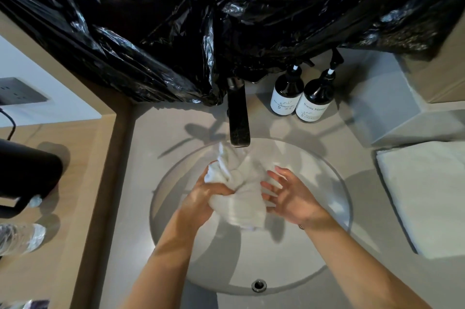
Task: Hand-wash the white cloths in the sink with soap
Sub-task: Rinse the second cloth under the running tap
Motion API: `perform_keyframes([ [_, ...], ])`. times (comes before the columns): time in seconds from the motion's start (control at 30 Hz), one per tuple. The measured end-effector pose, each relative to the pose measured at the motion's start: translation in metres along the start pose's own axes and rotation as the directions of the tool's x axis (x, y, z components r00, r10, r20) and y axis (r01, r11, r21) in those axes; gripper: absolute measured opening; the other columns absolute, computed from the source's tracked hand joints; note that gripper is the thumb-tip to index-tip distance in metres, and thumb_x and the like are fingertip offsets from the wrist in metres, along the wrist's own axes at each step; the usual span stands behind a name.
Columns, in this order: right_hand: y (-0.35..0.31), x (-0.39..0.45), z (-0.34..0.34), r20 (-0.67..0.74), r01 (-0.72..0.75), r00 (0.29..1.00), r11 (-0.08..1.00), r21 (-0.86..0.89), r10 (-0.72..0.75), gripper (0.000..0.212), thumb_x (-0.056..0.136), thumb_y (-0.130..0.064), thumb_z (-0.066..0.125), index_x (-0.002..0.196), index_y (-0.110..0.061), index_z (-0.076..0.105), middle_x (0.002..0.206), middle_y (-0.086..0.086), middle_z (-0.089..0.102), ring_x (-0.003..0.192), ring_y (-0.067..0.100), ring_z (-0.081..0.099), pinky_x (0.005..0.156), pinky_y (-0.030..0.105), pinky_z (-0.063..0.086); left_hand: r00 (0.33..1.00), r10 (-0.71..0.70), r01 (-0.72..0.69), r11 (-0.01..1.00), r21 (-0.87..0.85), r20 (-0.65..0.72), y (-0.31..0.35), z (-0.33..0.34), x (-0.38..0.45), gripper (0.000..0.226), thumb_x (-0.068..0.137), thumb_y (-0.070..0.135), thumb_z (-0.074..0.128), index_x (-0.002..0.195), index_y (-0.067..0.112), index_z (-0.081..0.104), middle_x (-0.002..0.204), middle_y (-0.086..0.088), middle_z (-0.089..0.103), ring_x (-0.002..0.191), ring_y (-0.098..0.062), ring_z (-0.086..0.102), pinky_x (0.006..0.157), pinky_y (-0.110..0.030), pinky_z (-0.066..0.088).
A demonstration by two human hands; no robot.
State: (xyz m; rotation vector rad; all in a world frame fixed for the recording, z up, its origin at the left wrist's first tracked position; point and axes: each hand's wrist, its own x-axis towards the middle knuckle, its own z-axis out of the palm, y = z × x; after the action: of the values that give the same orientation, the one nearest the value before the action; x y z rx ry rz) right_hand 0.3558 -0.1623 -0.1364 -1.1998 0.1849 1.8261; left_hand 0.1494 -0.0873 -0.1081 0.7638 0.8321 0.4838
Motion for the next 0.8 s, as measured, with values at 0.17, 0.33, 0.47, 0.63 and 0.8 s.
perform_keyframes([
  [0.17, -0.002, 0.009, 0.026, 0.044, 0.011, 0.999, 0.997, 0.082, -0.014, 0.068, 0.075, -0.064, 0.068, 0.128, -0.023, 0.056, 0.122, 0.007, 0.061, 0.097, 0.025, 0.069, 0.086, 0.040, 0.055, 0.969, -0.139, 0.154, 0.986, -0.060, 0.205, 0.014, 0.012, 0.005, 0.054, 0.067, -0.004, 0.061, 0.121, -0.005, 0.057, 0.108, -0.024, 0.063, 0.100, -0.037, 0.063, 0.083, -0.042, 0.053],
  [0.33, -0.003, 0.015, 0.057, 0.239, 0.081, 0.968, 0.997, 0.008, -0.081, 0.057, 0.081, -0.066, 0.063, 0.099, -0.013, 0.066, 0.092, 0.008, 0.063, 0.091, 0.022, 0.064, 0.087, 0.036, 0.048, 0.964, -0.143, 0.122, 0.987, 0.105, 0.225, 0.026, 0.017, 0.014, 0.048, 0.072, -0.009, 0.056, 0.118, 0.007, 0.058, 0.105, -0.018, 0.063, 0.103, -0.034, 0.062, 0.091, -0.045, 0.049],
  [0.47, 0.004, 0.032, 0.057, 0.233, 0.040, 0.972, 0.999, 0.019, -0.044, 0.061, 0.086, -0.056, 0.063, 0.123, -0.008, 0.059, 0.122, 0.017, 0.053, 0.115, 0.031, 0.053, 0.105, 0.043, 0.040, 0.986, -0.089, 0.059, 0.978, 0.201, 0.142, 0.033, 0.019, 0.014, 0.059, 0.066, -0.013, 0.061, 0.118, 0.015, 0.061, 0.103, -0.015, 0.066, 0.102, -0.032, 0.065, 0.084, -0.041, 0.053],
  [0.63, 0.005, 0.038, 0.057, 0.168, 0.113, 0.978, 0.992, 0.057, -0.121, 0.075, 0.085, -0.052, 0.063, 0.135, 0.003, 0.050, 0.132, 0.024, 0.053, 0.122, 0.035, 0.053, 0.111, 0.045, 0.036, 0.993, 0.084, -0.074, 0.989, 0.125, -0.078, 0.013, -0.004, 0.004, 0.070, 0.058, -0.009, 0.067, 0.126, 0.006, 0.057, 0.117, -0.022, 0.064, 0.115, -0.042, 0.058, 0.093, -0.051, 0.049],
  [0.8, 0.002, 0.031, 0.051, 0.085, 0.183, 0.979, 0.982, 0.035, -0.185, 0.059, 0.086, -0.055, 0.061, 0.107, -0.001, 0.072, 0.104, 0.018, 0.069, 0.095, 0.029, 0.069, 0.090, 0.041, 0.053, 0.989, 0.074, -0.042, 0.970, 0.238, -0.125, 0.002, -0.012, -0.006, 0.077, 0.059, -0.006, 0.070, 0.130, 0.018, 0.056, 0.124, -0.014, 0.064, 0.115, -0.033, 0.061, 0.101, -0.059, 0.045],
])
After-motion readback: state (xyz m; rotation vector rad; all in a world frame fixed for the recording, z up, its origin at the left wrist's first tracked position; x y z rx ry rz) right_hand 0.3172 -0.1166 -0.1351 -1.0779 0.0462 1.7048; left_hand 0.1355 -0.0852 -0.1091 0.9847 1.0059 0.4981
